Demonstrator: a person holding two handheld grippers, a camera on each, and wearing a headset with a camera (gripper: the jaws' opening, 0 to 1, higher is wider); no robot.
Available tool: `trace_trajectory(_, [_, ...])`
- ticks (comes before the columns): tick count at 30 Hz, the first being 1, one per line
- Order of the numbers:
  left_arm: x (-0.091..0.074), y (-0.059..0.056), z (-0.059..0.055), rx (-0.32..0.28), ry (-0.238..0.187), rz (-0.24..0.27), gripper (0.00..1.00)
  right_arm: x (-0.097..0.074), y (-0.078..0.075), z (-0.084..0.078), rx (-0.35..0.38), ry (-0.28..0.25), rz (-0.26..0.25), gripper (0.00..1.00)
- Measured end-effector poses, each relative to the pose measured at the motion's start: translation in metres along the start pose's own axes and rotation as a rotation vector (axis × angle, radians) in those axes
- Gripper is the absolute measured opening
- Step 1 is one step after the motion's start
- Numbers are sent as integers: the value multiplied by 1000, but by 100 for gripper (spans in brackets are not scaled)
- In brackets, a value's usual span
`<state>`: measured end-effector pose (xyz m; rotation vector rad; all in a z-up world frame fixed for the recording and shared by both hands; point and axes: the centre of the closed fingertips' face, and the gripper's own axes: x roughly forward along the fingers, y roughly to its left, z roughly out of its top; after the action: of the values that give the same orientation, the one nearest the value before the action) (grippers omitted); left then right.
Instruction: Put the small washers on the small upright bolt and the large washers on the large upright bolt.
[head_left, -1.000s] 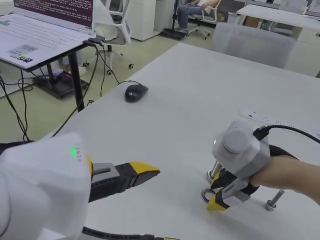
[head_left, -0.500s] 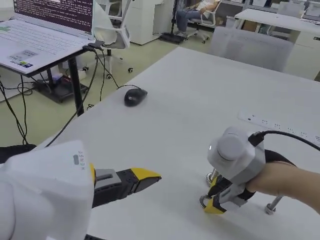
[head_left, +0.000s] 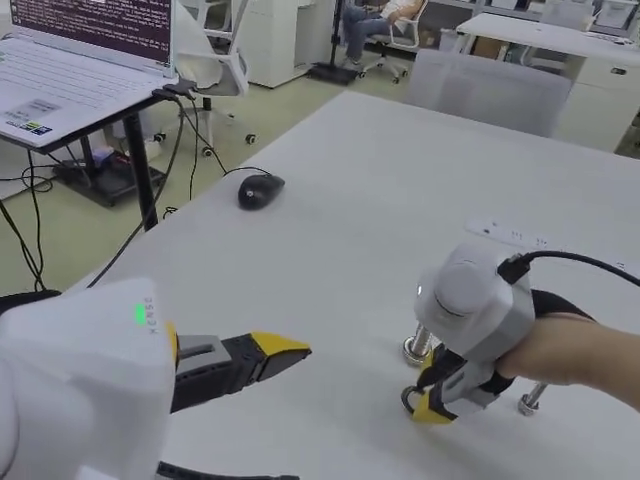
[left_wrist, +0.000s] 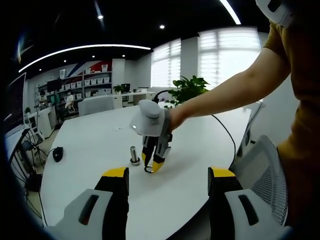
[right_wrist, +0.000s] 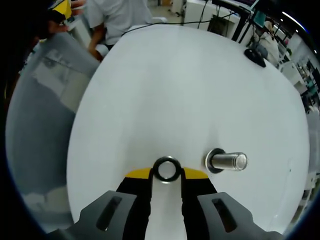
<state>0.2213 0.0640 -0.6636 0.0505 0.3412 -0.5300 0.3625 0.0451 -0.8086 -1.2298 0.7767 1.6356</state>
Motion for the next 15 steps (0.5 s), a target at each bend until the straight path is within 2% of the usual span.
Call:
trace_trajectory(7, [4, -5, 4, 10, -4, -19, 63, -23, -11, -7, -8, 3, -46, 22])
trace_trajectory(15, [8, -6, 3, 12, -1, -28, 63, -45, -32, -2, -22, -7, -99, 22])
